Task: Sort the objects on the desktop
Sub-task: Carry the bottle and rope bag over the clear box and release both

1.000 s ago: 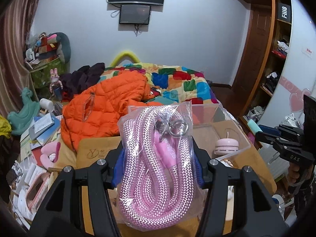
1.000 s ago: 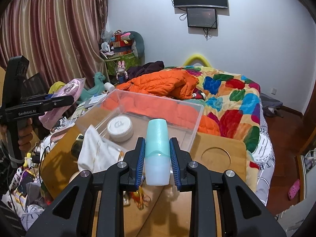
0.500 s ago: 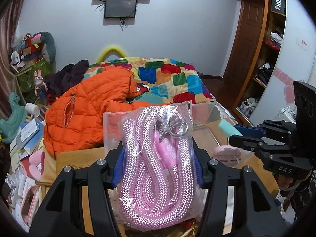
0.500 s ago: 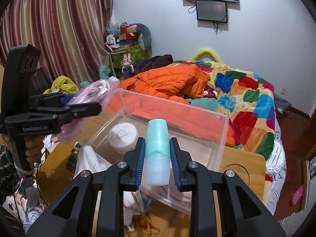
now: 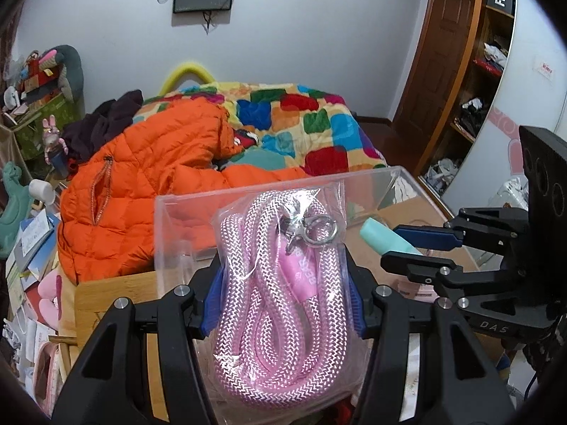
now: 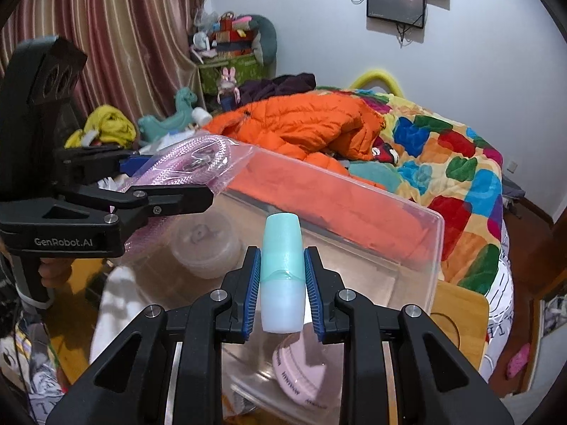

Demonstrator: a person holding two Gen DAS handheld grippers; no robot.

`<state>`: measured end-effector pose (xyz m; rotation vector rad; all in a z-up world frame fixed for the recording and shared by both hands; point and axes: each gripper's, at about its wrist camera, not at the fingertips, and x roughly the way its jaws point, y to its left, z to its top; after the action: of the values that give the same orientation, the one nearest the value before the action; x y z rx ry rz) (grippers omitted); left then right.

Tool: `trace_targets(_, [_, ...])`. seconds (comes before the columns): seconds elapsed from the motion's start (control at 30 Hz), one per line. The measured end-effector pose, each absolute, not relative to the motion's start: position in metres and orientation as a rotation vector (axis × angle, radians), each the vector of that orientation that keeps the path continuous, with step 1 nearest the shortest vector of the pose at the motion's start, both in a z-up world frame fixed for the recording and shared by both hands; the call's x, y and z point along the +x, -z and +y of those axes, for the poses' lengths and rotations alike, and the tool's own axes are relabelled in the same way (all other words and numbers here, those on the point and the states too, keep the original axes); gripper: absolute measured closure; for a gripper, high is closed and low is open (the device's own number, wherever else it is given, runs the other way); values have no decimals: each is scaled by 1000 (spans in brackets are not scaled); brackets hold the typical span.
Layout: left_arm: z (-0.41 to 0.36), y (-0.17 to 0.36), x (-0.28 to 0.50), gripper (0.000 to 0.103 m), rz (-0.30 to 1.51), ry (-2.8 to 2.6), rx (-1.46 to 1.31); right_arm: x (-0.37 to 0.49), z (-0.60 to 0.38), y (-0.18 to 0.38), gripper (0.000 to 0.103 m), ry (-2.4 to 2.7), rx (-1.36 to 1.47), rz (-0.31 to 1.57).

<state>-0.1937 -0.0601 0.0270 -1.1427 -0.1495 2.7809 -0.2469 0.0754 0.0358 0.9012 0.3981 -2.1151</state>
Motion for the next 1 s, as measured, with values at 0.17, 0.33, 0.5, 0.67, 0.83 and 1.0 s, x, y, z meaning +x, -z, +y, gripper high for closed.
trace_targets(0.17, [-58,-16,-204,47,-143,-2770,-1206,-250,66,-29,81,2101,919,455])
trace_targets(0.33, [-52,-14,-208,47,-107,-2765,-1215,-250,60,-23,81,2088,938,519])
trace_targets(0.5, [-45,-12,-210,47,-48,-2760,-1244,-253,57,-18,81,2080,955,554])
trace_targets(0.67, [-38,-8,-213,47,50,-2746,-1297,-254,54,-16,81,2074,962,569])
trace_targets(0.83, [-36,-6,-215,47,74,-2730,-1336,-254,51,-16,81,2071,960,584])
trace_targets(1.0, [-40,-9,-215,44,9,-2718,-1335,-254,50,-17,81,2067,961,573])
